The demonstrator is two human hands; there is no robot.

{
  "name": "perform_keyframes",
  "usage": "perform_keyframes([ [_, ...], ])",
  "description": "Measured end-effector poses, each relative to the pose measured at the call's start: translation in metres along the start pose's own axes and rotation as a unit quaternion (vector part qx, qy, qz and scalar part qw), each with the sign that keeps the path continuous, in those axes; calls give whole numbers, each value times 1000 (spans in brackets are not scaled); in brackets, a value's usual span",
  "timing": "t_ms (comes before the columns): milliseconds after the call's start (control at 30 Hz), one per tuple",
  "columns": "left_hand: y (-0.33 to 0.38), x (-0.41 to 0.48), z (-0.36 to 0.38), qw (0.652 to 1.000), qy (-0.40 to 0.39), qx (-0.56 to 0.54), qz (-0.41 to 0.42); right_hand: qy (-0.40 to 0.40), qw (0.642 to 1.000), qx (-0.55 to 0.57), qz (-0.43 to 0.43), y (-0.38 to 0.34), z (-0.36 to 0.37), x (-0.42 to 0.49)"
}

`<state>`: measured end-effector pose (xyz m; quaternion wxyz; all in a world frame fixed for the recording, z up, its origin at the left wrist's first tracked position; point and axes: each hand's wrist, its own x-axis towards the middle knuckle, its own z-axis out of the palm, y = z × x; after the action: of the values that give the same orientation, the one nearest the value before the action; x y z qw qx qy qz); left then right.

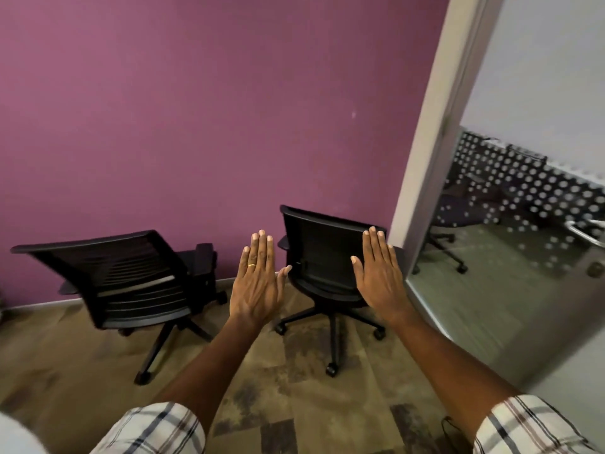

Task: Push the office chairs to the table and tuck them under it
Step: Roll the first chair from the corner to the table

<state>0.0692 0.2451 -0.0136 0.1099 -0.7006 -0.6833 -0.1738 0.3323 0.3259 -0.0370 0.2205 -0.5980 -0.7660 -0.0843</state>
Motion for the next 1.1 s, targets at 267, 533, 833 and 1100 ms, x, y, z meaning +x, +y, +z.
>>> perform_keyframes([
  [267,40,76,50,997,-9,-29,69,8,998,-20,61,61,15,24],
  [533,65,172,90,995,-12,-42,87,-19,997,-19,77,121,46,100],
  [833,53,243,120,996,-35,0,76,-21,998,17,62,134,84,153],
  [1100,44,284,159,994,-78,-16,76,-44,996,31,69,131,121,186],
])
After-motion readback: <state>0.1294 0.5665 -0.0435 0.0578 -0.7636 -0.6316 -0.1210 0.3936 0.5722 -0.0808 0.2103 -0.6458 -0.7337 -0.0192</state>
